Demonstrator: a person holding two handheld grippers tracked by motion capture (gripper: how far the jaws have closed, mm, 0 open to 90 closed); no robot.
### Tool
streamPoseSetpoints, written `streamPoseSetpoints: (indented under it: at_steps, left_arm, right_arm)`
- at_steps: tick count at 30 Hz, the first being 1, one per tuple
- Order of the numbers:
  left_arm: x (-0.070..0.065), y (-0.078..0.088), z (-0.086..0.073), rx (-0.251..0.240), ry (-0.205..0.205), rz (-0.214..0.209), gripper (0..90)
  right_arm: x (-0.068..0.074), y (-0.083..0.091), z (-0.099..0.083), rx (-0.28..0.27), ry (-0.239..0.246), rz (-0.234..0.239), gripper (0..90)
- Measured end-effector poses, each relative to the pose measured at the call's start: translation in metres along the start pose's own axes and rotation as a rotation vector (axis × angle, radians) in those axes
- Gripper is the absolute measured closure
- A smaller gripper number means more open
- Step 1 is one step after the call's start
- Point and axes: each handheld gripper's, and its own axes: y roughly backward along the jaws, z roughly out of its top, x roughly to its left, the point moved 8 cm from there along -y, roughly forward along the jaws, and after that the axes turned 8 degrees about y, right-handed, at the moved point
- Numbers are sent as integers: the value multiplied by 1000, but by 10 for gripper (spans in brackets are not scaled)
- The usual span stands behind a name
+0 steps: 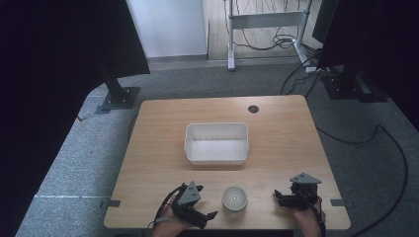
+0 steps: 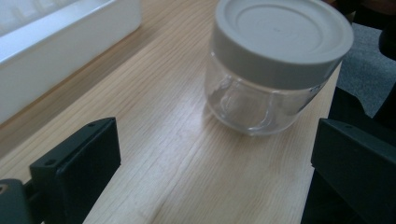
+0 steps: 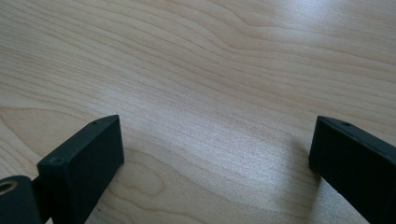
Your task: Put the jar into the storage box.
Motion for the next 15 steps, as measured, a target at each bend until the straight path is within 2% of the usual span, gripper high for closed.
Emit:
streamPoseSetpoints:
  at_steps: [15]
  left_arm:
    - [-16,-19,12,-7,-31,-33,11]
  right_arm:
    - [0,0,0,0,2,2,29]
